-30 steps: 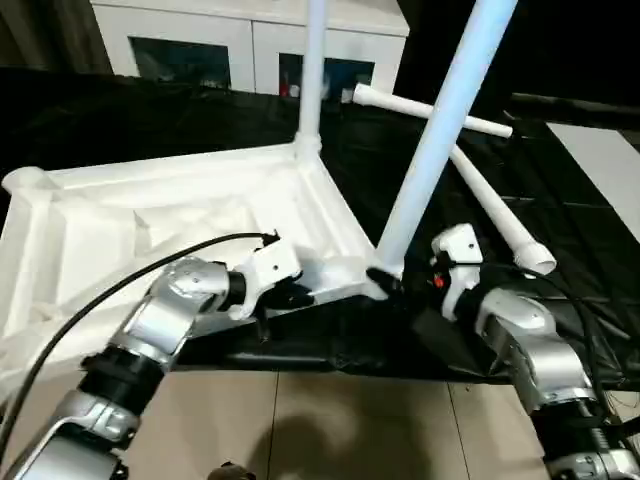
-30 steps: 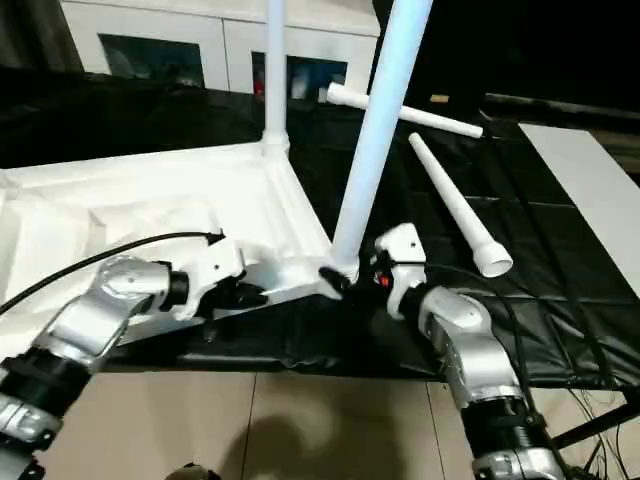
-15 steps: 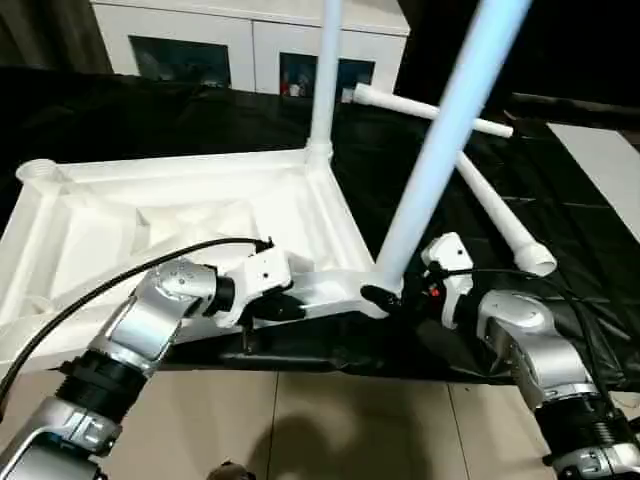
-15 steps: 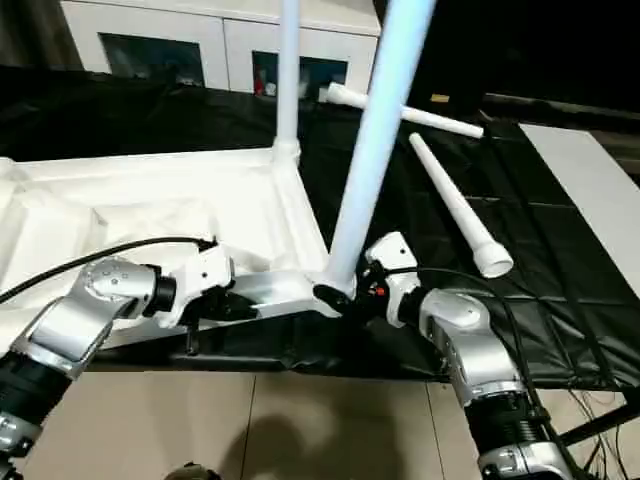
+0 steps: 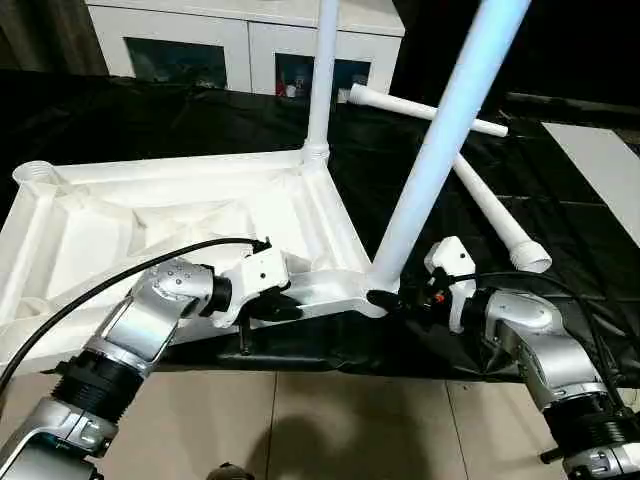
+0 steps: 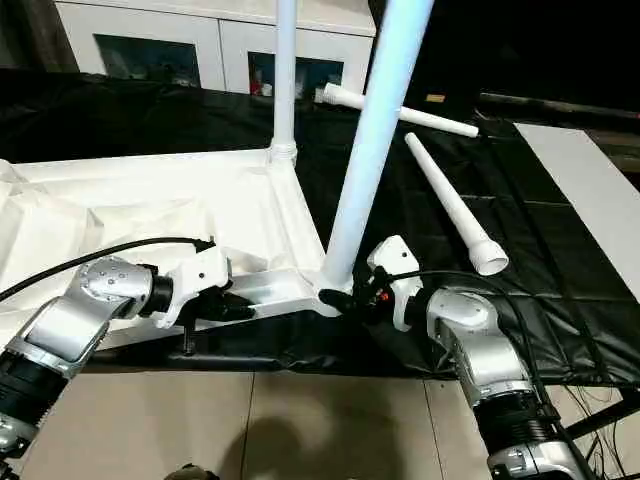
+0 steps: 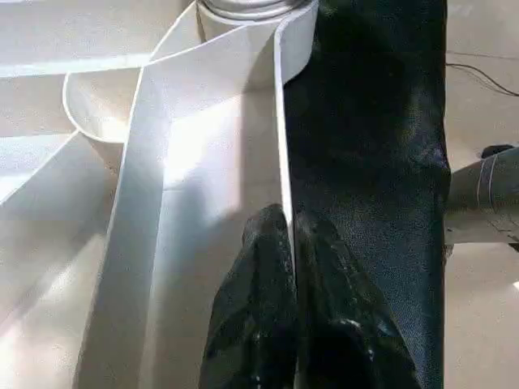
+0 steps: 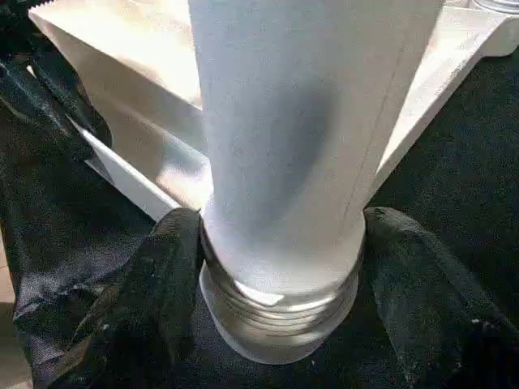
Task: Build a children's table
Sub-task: Rotate leg to tighten
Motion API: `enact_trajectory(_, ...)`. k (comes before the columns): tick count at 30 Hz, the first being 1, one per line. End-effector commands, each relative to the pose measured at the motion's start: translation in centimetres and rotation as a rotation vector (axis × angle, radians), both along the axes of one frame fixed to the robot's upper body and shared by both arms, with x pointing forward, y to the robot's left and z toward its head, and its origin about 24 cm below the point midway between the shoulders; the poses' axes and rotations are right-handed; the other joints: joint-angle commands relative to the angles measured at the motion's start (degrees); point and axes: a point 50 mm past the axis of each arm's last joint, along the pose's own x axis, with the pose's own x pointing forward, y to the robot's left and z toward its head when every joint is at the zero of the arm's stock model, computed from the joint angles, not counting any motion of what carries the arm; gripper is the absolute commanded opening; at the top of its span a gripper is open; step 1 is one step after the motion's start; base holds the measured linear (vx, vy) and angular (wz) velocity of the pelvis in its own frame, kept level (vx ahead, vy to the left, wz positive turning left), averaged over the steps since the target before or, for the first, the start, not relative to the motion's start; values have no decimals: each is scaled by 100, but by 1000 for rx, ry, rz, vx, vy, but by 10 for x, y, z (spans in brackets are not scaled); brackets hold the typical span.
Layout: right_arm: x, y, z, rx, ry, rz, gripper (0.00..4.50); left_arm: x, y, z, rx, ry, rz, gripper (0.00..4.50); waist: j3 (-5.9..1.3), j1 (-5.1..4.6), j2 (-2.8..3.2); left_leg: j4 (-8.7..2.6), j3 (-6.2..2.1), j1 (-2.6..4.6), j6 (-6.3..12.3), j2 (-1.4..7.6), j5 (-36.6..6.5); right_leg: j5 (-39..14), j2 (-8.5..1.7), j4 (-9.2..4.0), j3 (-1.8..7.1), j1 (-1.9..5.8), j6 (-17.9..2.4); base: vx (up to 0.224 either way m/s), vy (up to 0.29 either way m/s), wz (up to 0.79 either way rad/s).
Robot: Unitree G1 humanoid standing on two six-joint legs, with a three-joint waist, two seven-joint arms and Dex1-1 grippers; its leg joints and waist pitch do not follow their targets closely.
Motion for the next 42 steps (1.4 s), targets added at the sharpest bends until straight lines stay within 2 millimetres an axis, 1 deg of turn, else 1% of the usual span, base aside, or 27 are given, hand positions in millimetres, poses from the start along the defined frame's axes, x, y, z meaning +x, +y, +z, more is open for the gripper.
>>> enact_trajectory(1,1,-2,4,-2,-19,18,278,-3,0,-5,42,20,-20,0,-367,3,16,-368,7,100,135,116,-1288,-844,-241,-416,229,264,-1181,0,0,0)
enact_trajectory(3,2,-1,2,4,-13,26,272,-3,-1,-5,40,22,-23,0,-369,4,19,-365,9,108,139,119,-1312,-854,-246,-419,231,256,-1192,0,0,0)
enact_trajectory(9,3,4,-3,3,-3,34,270,-5,-4,-5,36,24,-35,0,-366,-1,16,-366,6,102,132,115,-1339,-896,-244,-419,228,264,-1199,0,0,0)
enact_trajectory(12,4,5,-3,3,-5,33,270,-5,-5,-5,35,24,-37,0,-367,-5,19,-369,3,110,123,120,-1346,-899,-241,-418,228,259,-1201,0,0,0)
enact_trajectory(14,8,6,-1,-2,-32,6,270,-5,-6,-5,35,26,-40,0,-366,-12,19,-371,3,108,102,118,-1372,-931,-245,-420,227,257,-1201,0,0,0)
enact_trajectory(15,8,6,-1,0,-31,7,305,-5,-6,-5,35,26,-40,0,-367,-22,17,-372,1,105,98,115,-1404,-974,-247,-423,225,259,-1207,0,0,0)
enact_trajectory(17,9,6,0,13,-27,6,341,-6,-6,-5,36,25,-41,0,-361,-23,15,-374,0,112,85,116,-1474,-1108,-247,-439,229,255,-1162,0,0,0)
enact_trajectory(21,12,7,0,-18,-51,6,349,-5,-5,-5,39,23,-39,0,-365,-18,26,-375,0,121,57,120,-1473,-1098,-244,-435,229,240,-1170,0,0,0)
enact_trajectory(24,12,8,1,-10,-50,11,349,-5,-5,-5,40,21,-37,0,-383,-10,14,-362,2,116,96,120,-1316,-810,-235,-400,230,256,-1205,0,0,0)
enact_trajectory(25,12,8,1,-8,-50,12,349,-5,-5,-5,40,22,-36,0,-387,-6,20,-355,4,112,127,117,-1233,-665,-232,-383,228,261,-1240,0,0,0)
enact_trajectory(27,12,9,1,-6,-49,17,349,-5,-5,-6,42,22,-35,0,-387,-3,20,-350,9,111,157,113,-1199,-594,-230,-378,226,264,-1269,0,0,0)
enact_trajectory(30,12,9,0,-3,-43,25,349,-5,-5,-6,43,22,-34,0,-377,-4,19,-354,9,111,142,113,-1304,-739,-237,-395,227,265,-1261,0,0,0)
enact_trajectory(32,11,9,-1,0,-39,29,349,-5,-5,-6,43,21,-33,0,-371,-3,17,-363,4,116,111,118,-1403,-926,-241,-413,228,259,-1211,0,0,0)
enact_trajectory(34,11,9,-1,0,-35,31,322,-4,-4,-6,44,20,-32,0,-374,-4,14,-363,1,111,105,118,-1390,-940,-243,-412,229,262,-1189,0,0,0)
enact_trajectory(36,11,8,-2,1,-33,31,315,-4,-4,-5,45,19,-31,0,-373,-3,13,-363,2,111,107,118,-1371,-926,-243,-410,230,260,-1187,0,0,0)
enact_trajectory(38,11,8,-2,2,-33,29,284,-4,-4,-5,46,18,-31,0,-376,-2,17,-359,3,113,114,118,-1336,-879,-241,-406,229,259,-1198,0,0,0)
enact_trajectory(39,12,8,-2,4,-32,27,278,-4,-4,-5,46,18,-31,0,-377,-7,14,-359,2,107,121,117,-1313,-816,-235,-397,227,263,-1214,0,0,0)
enact_trajectory(41,12,8,-2,6,-31,25,277,-4,-4,-5,45,19,-31,0,-378,-3,16,-355,6,115,123,116,-1333,-826,-238,-402,228,258,-1221,0,0,0)
enact_trajectory(42,12,7,-2,9,-31,22,269,-5,-4,-6,45,23,-34,0,-376,-5,15,-358,4,110,121,115,-1348,-852,-240,-403,227,263,-1222,0,0,0)
